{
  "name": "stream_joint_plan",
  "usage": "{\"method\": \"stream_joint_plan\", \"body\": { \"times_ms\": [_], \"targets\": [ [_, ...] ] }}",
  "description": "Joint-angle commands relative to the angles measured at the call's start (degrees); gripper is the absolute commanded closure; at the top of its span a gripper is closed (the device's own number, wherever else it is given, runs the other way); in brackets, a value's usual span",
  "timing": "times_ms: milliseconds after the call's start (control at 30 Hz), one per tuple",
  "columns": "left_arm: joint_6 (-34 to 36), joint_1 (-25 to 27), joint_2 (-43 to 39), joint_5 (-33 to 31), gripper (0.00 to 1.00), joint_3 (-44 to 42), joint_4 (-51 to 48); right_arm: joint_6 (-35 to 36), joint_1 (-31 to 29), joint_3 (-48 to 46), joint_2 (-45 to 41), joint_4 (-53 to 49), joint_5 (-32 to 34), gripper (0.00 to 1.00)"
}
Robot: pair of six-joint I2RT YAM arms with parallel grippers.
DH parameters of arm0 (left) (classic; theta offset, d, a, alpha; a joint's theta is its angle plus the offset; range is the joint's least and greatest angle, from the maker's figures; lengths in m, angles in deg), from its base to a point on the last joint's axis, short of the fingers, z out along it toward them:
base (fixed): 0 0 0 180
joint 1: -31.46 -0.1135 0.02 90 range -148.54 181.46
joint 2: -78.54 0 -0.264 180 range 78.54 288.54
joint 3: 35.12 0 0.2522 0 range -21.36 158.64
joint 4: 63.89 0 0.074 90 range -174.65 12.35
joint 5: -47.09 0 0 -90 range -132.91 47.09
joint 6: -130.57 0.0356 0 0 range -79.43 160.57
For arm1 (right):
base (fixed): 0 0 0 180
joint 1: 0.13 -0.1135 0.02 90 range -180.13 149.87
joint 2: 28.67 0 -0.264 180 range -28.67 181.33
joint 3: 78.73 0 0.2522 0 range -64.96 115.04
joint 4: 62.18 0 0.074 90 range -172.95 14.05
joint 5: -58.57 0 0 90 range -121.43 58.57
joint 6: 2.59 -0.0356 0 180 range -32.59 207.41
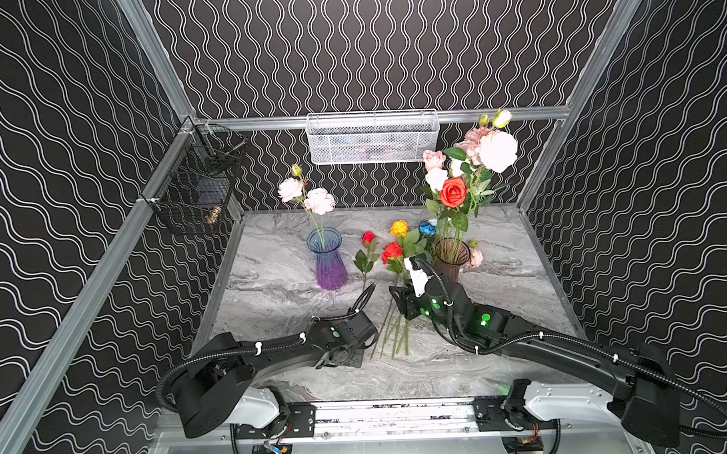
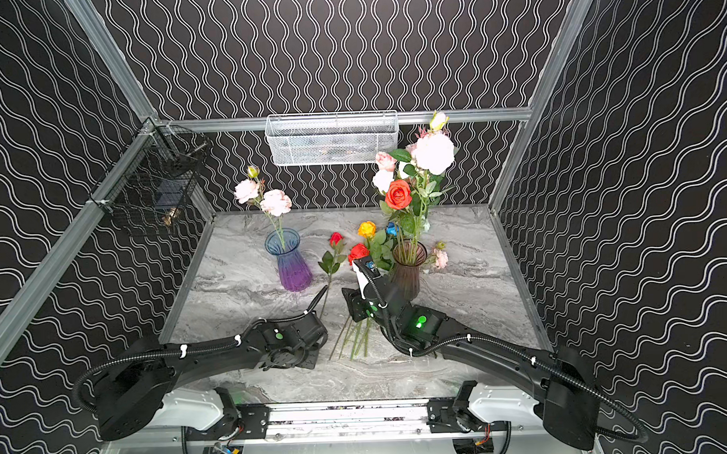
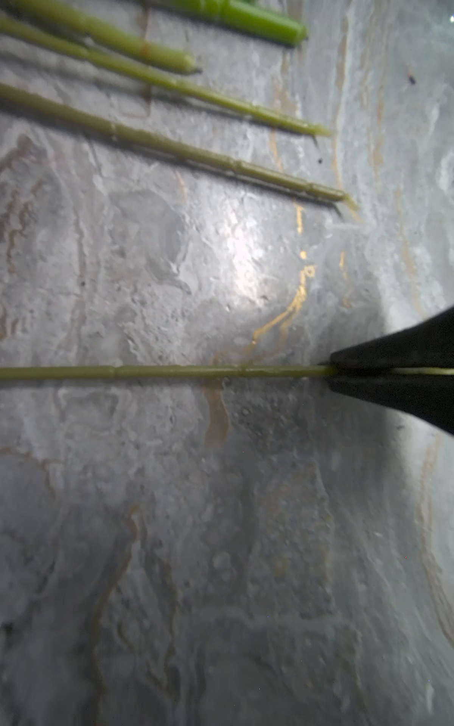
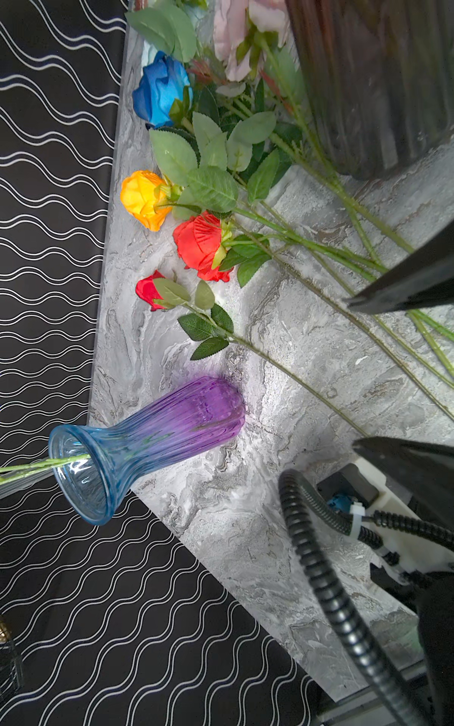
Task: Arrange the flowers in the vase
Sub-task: 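Lift the red rose upright with the left gripper beside the right gripper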
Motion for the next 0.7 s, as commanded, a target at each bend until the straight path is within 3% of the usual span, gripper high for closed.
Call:
{"method": "stream_joint_plan", "body": {
  "times_ms": [0, 400, 667],
  "targets": [
    [-1.56, 0.01, -2.23, -3.2, 1.0, 0.41, -2.7, -0.49, 0.02, 0.26, -0.43, 1.48, 0.92, 0.47],
    [-2.01, -0.05, -12.59, -6.05, 1.0, 2.81, -0.91, -2.89, 0.19, 2.48, 3.64, 3.21, -1.19, 0.47],
    [1.47, -0.01, -21.1, -5.68, 1.0, -0.06, 7.49, -9.01, 1.32, 6.92, 7.62, 2.39, -6.89, 0.32]
  ]
}}
